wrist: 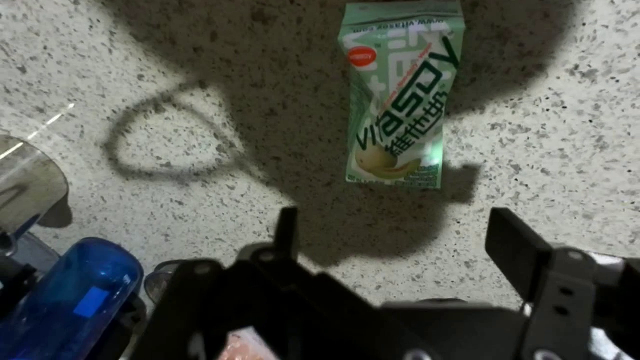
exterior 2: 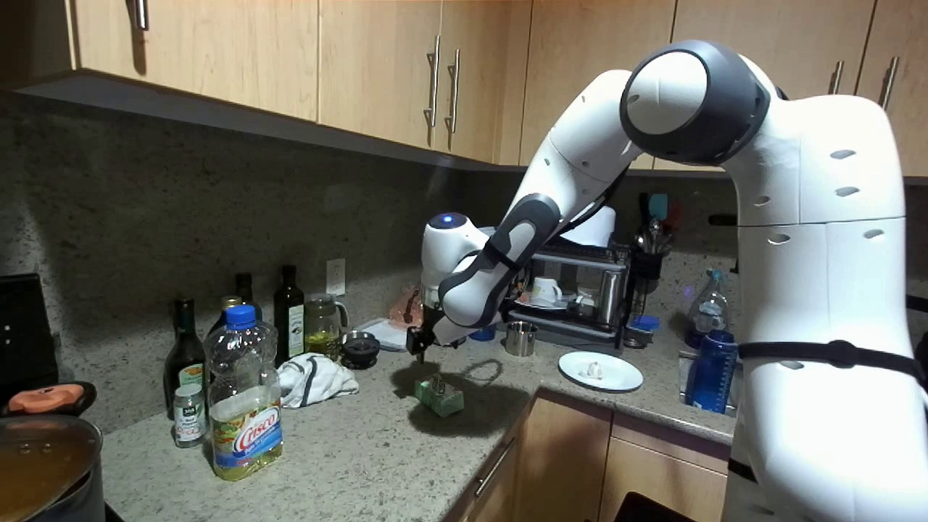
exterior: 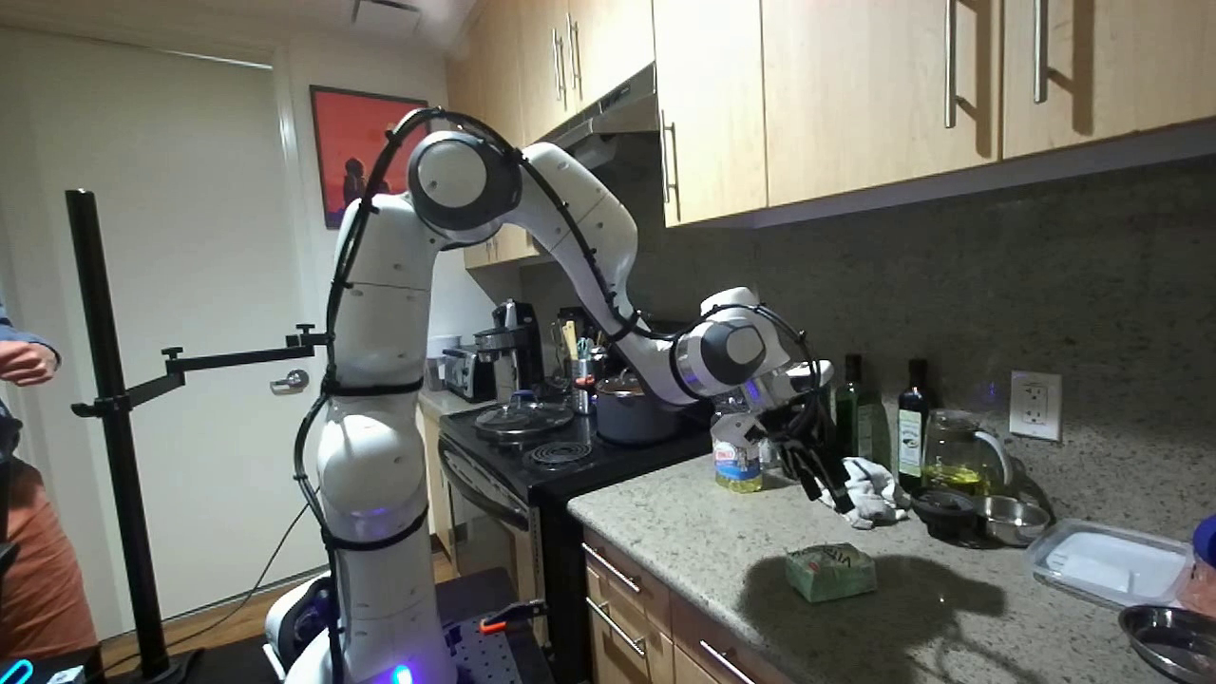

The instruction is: Put the juice box upright

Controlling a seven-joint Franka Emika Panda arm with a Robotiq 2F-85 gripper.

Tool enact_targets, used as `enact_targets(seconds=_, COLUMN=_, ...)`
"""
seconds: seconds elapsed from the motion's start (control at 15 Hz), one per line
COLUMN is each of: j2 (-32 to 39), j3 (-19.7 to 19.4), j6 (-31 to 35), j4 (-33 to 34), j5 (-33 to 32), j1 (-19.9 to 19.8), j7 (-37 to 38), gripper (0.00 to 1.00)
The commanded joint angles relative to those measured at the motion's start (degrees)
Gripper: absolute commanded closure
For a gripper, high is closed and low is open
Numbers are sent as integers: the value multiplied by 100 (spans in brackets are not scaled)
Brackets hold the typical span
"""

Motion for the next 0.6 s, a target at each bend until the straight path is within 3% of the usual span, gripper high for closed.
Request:
enact_targets(seconds=0.0, j2=-397, j3=71, j6=-64, j4=-297, j5=-429, j1=20, j7=458, gripper=0)
enact_targets(seconds=0.53, j2=-402, j3=324, j6=-154, j4=-484, j5=-294, j1=-148, j7=372, gripper=0)
